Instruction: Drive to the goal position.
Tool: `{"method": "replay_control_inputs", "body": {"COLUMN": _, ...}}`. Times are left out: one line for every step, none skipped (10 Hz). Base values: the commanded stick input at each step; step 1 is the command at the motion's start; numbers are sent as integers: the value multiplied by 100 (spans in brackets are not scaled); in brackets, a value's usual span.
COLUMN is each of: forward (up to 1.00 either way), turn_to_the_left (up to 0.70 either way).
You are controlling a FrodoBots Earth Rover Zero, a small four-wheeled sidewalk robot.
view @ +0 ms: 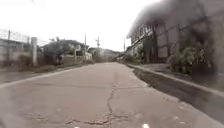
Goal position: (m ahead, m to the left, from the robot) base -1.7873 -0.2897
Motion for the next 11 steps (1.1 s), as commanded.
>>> {"method": "replay_control_inputs", "body": {"forward": 85, "turn_to_the_left": 0}}
{"method": "replay_control_inputs", "body": {"forward": 85, "turn_to_the_left": 0}}
{"method": "replay_control_inputs", "body": {"forward": 85, "turn_to_the_left": 0}}
{"method": "replay_control_inputs", "body": {"forward": 85, "turn_to_the_left": 0}}
{"method": "replay_control_inputs", "body": {"forward": 85, "turn_to_the_left": 0}}
{"method": "replay_control_inputs", "body": {"forward": 85, "turn_to_the_left": 0}}
{"method": "replay_control_inputs", "body": {"forward": 85, "turn_to_the_left": 0}}
{"method": "replay_control_inputs", "body": {"forward": 85, "turn_to_the_left": 3}}
{"method": "replay_control_inputs", "body": {"forward": 85, "turn_to_the_left": 8}}
{"method": "replay_control_inputs", "body": {"forward": 85, "turn_to_the_left": 8}}
{"method": "replay_control_inputs", "body": {"forward": 85, "turn_to_the_left": 0}}
